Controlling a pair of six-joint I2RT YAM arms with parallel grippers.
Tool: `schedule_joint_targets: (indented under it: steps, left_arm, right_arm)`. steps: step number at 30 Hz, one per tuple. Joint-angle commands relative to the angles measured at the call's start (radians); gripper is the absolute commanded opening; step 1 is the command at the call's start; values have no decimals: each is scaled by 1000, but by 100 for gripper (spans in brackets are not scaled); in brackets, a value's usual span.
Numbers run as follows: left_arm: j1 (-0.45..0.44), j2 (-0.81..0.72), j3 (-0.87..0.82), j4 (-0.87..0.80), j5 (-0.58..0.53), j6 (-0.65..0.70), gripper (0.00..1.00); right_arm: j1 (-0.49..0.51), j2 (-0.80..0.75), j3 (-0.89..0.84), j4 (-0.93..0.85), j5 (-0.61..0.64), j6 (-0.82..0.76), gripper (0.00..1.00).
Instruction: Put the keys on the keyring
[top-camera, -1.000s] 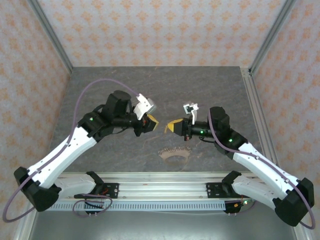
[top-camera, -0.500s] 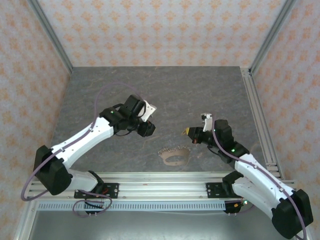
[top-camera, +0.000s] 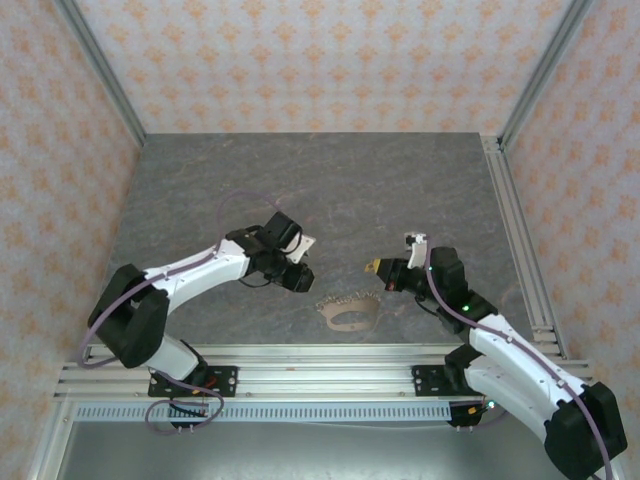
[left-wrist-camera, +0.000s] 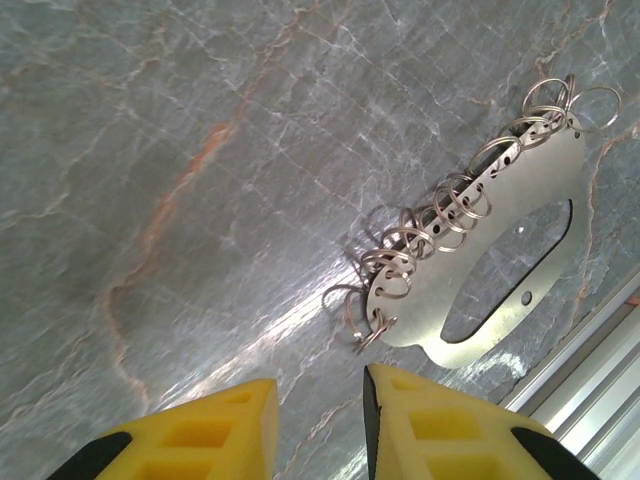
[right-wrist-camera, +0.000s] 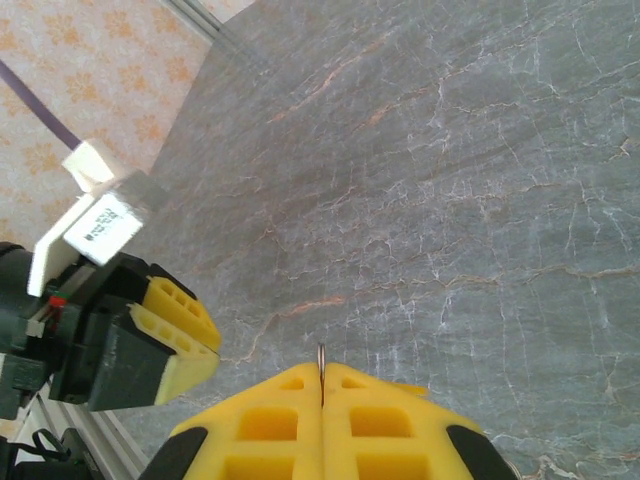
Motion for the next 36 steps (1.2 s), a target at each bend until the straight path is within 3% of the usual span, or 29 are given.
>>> schedule_joint_targets:
  steps: [1,18,36]
  left_arm:
    - [-14,22,-20,70,53,-6,30]
    - [-109,135,-103,249,89,-51,28]
    - [-120,75,-154,251,83,-82,27]
  right_arm:
    - [-4,7,13,41,16,-28,0]
    - [-5,-2,19,27,-7,-52,0]
    - [-6,2,14,48,-21,-52,0]
